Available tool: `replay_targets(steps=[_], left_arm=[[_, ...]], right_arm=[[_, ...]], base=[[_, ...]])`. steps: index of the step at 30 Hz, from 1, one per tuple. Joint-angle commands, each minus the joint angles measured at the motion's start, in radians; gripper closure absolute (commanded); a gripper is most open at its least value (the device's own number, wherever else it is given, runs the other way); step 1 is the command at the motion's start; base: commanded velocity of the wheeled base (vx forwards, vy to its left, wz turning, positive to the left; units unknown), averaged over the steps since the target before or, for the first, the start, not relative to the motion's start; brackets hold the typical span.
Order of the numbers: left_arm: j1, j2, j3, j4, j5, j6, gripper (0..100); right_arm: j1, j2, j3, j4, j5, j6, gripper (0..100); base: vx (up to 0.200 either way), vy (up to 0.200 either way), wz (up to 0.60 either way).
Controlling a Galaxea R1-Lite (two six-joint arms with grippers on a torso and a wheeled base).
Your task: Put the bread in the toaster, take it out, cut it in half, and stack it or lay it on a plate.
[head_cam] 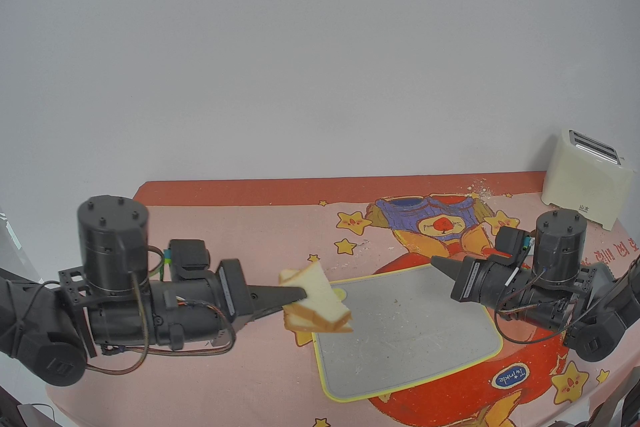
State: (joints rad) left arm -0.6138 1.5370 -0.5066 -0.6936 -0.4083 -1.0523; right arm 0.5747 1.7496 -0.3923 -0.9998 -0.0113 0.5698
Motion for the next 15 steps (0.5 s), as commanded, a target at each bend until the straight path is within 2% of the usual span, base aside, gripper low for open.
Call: replay_targets(steps=[1, 6, 8, 10, 11, 15], left_arm=[[0.013, -0.124, 0.013, -0.004, -0.007, 0.009, 100], [0.016, -0.126, 0.007, -0.004, 0.006, 0.003, 100], [0.016, -0.126, 0.007, -0.006, 0.009, 0.011, 100], [0.014, -0.127, 0.019, -0.004, 0.005, 0.04, 100], [0.013, -0.129, 0.022, -0.004, 0.0, 0.058, 100], [0.011, -0.129, 0.031, -0.003, -0.003, 0.071, 100]], right_arm=[[-0.001, -0.042, 0.001, 0.0, 0.001, -0.002, 100], [-0.001, -0.045, 0.001, 0.0, 0.001, -0.004, 100], [-0.003, -0.045, 0.001, 0.0, -0.001, -0.004, 100], [-0.004, -0.051, 0.003, 0.0, 0.001, -0.004, 100], [-0.004, -0.051, 0.003, 0.0, 0.001, -0.004, 100], [-0.01, -0.05, 0.003, 0.0, 0.001, -0.005, 100]], base=[[0.0, 0.0, 0.0], [0.0, 0.0, 0.0], [0.0, 0.0, 0.0], [0.0, 0.0, 0.0], [0.0, -0.2, 0.0], [0.0, -0.2, 0.0]])
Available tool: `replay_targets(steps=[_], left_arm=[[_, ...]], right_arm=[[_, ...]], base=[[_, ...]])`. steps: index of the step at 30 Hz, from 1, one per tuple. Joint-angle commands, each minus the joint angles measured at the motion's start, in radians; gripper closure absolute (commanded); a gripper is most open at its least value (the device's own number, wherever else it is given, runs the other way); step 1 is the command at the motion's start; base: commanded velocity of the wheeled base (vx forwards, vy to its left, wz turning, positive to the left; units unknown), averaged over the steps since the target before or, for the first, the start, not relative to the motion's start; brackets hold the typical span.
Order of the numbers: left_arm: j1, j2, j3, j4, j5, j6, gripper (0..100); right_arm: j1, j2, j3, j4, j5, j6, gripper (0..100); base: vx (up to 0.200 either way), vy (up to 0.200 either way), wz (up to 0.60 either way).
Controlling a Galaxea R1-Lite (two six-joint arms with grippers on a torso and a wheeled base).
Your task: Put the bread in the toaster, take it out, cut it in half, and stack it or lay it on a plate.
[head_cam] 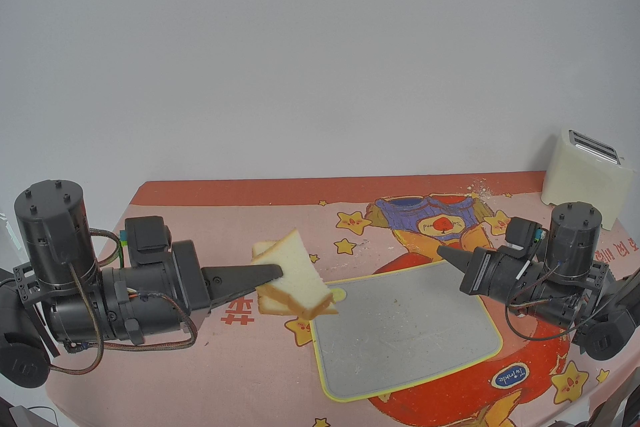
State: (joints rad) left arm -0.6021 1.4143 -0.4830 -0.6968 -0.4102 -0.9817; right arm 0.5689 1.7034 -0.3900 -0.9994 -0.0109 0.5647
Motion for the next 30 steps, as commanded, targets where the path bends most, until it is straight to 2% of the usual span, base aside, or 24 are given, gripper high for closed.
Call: replay_targets(steps=[1, 15, 30], left_arm=[[-0.004, -0.005, 0.014, 0.0, -0.002, 0.001, 100], [-0.01, -0.003, 0.018, 0.0, -0.007, 0.003, 100], [-0.123, 0.035, 0.03, 0.0, -0.016, 0.005, 100]], right_arm=[[-0.009, -0.004, 0.0, 0.001, 0.0, 0.0, 100], [-0.015, -0.001, -0.001, 0.001, 0.0, 0.0, 100], [-0.037, -0.001, -0.003, -0.001, 0.025, 0.001, 100]], base=[[0.0, -0.2, 0.0], [0.0, -0.2, 0.0], [0.0, -0.2, 0.0]])
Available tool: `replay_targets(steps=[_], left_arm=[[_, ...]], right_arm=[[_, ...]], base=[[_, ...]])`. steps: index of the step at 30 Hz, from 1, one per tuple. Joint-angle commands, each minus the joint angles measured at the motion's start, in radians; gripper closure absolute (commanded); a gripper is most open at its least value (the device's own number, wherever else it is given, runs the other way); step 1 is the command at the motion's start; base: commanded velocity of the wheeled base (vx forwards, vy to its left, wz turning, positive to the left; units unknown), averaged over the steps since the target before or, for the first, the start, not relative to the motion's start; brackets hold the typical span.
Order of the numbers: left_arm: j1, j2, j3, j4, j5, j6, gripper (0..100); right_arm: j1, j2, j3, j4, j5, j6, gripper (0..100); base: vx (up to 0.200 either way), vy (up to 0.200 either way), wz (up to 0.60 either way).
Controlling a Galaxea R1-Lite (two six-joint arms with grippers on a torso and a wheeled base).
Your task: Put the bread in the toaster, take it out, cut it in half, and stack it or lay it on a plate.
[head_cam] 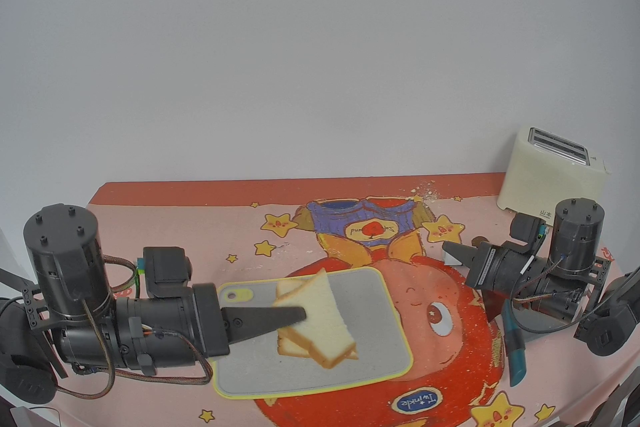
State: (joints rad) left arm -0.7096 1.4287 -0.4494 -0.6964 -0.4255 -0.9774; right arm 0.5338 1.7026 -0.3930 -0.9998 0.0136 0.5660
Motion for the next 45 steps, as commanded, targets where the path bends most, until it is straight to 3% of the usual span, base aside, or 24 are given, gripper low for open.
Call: replay_targets(steps=[1, 16, 24, 28, 29, 33, 45], left_arm=[[-0.018, 0.027, -0.006, -0.002, -0.001, 0.0, 100], [-0.119, 0.091, -0.038, -0.006, 0.007, 0.0, 100], [-0.122, 0.165, -0.086, -0.009, 0.001, 0.0, 100], [-0.122, 0.2, -0.123, -0.009, 0.004, 0.0, 100], [-0.12, 0.23, -0.153, -0.009, 0.01, 0.0, 100], [-0.119, 0.282, -0.187, -0.009, 0.011, 0.0, 100], [-0.117, 0.473, -0.316, -0.008, 0.01, -0.004, 100]], right_arm=[[-0.003, 0.0, -0.001, 0.0, 0.0, 0.0, 100], [-0.035, -0.006, -0.009, -0.002, 0.003, 0.003, 100], [-0.06, -0.054, -0.024, 0.0, 0.003, 0.003, 100], [-0.086, -0.08, -0.032, 0.003, 0.025, 0.003, 100], [-0.103, -0.095, -0.033, 0.003, 0.051, 0.003, 100], [-0.126, -0.11, -0.035, 0.009, 0.072, 0.003, 100], [-0.14, -0.11, -0.037, 0.007, 0.074, 0.0, 100]], base=[[0.0, -0.2, 0.0], [0.0, -0.2, 0.0], [0.0, -0.2, 0.0], [0.0, -0.2, 0.0], [0.0, -0.2, 0.0], [0.0, 0.0, 0.0], [0.0, 0.0, 0.0]])
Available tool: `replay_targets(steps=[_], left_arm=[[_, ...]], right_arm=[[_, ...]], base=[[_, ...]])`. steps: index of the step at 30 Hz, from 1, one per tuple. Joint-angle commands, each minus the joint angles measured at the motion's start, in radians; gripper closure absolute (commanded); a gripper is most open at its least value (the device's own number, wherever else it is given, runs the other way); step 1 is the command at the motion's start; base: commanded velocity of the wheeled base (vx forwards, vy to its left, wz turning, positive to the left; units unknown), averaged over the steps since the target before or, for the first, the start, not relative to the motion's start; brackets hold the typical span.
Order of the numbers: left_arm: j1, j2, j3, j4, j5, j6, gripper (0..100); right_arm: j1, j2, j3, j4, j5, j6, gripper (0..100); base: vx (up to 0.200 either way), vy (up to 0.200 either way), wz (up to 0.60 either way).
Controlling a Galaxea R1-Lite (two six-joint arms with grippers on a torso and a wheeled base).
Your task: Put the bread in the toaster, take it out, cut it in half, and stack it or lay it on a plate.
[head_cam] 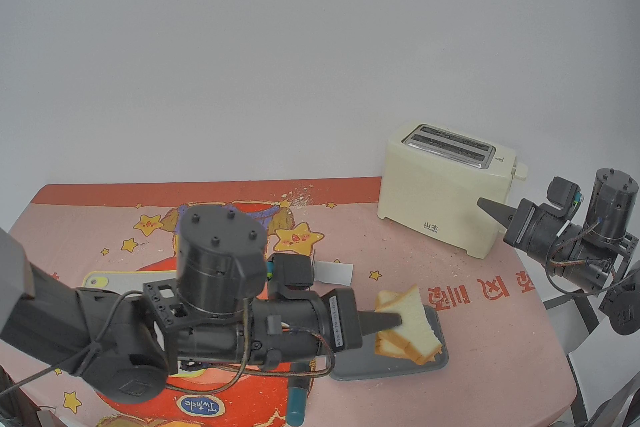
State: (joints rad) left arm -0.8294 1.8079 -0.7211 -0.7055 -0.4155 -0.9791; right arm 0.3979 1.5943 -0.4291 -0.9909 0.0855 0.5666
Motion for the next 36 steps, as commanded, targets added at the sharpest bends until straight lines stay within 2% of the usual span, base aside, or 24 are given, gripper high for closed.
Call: replay_targets(steps=[1, 9, 33, 34, 36], left_arm=[[0.003, 0.103, -0.047, 0.001, 0.0, -0.003, 100], [0.003, 0.196, -0.072, 0.0, 0.001, -0.004, 100], [-0.001, 0.197, -0.098, 0.009, -0.003, -0.016, 100], [-0.001, 0.197, -0.098, 0.009, -0.003, -0.016, 0], [-0.001, 0.197, -0.098, 0.009, -0.003, -0.016, 0]], right_arm=[[-0.004, -0.002, 0.001, -0.002, 0.002, -0.002, 100], [-0.002, 0.004, 0.003, 0.0, 0.002, -0.002, 100], [-0.001, 0.009, 0.004, -0.005, 0.002, -0.002, 100], [-0.001, 0.007, 0.004, -0.005, 0.002, -0.002, 100], [-0.002, 0.007, 0.004, -0.005, 0.002, -0.002, 100]], base=[[0.0, 0.0, 0.0], [0.0, 0.0, 0.0], [0.0, 0.0, 0.0], [0.0, 0.0, 0.0], [0.0, 0.0, 0.0]])
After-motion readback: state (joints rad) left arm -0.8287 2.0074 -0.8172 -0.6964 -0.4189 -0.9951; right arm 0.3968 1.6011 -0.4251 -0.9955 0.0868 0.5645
